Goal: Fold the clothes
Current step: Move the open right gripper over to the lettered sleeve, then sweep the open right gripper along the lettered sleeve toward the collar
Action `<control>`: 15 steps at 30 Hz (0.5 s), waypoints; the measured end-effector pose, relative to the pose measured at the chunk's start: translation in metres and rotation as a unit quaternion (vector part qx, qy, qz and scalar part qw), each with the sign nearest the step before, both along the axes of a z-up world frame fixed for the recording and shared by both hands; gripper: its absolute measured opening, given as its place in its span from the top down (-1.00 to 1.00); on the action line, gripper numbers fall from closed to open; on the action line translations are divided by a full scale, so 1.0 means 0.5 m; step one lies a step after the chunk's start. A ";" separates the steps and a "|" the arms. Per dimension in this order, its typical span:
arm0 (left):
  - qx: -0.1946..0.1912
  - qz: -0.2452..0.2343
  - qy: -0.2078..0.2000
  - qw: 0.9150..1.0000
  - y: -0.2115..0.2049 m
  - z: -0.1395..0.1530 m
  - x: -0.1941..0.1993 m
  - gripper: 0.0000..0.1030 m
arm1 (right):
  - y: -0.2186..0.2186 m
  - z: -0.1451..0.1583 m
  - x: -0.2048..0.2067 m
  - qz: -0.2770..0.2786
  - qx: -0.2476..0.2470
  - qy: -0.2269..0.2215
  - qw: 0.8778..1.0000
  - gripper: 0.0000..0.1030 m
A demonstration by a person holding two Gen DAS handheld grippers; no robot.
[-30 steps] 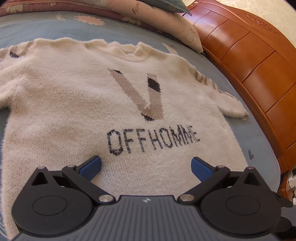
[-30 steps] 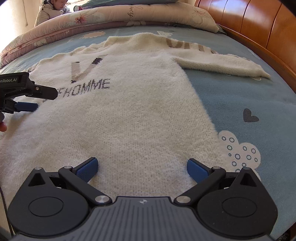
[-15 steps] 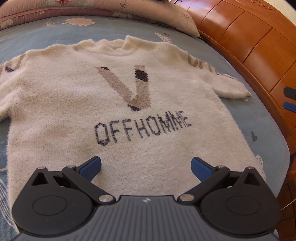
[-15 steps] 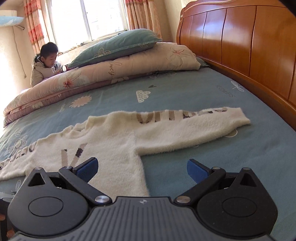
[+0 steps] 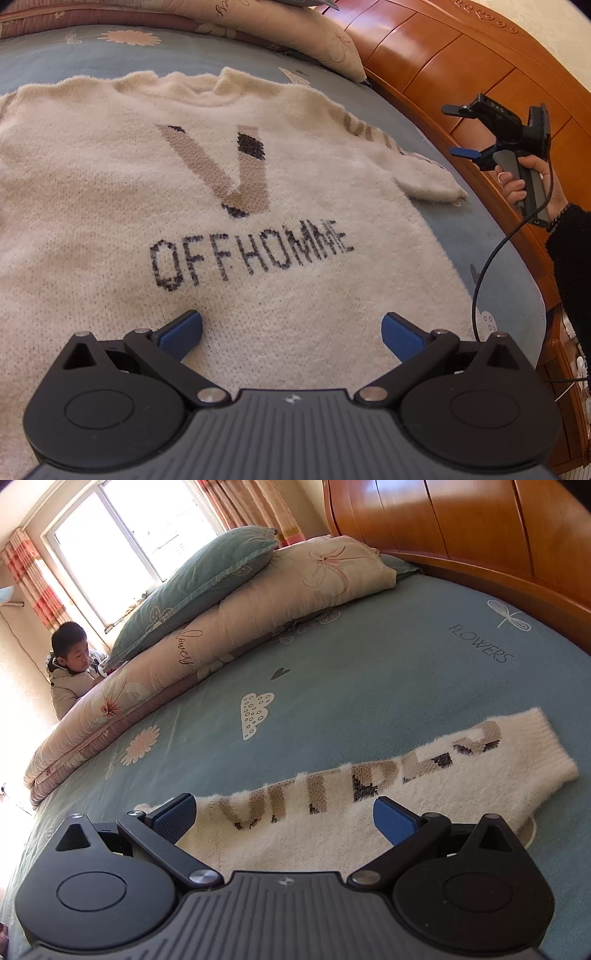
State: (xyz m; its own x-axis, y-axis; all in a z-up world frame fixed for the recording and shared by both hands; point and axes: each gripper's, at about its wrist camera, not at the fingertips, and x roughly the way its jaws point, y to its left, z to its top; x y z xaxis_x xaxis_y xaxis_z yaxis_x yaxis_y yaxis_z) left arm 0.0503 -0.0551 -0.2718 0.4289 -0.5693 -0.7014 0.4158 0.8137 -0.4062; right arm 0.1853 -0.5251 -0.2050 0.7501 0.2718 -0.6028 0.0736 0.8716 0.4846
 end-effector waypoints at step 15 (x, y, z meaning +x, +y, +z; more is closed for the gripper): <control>0.020 -0.014 -0.029 0.999 -0.012 -0.003 -0.007 -0.99 | -0.205 -0.132 0.010 -0.138 -0.028 0.046 0.989 -0.99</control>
State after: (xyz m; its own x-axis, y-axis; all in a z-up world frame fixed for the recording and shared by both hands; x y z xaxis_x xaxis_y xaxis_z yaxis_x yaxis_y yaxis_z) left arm 0.0468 -0.0613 -0.2731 0.4541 -0.5538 -0.6979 0.4608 0.8164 -0.3481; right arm 0.1904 -0.6277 -0.2710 0.7323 0.0288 -0.6804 0.3542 0.8372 0.4167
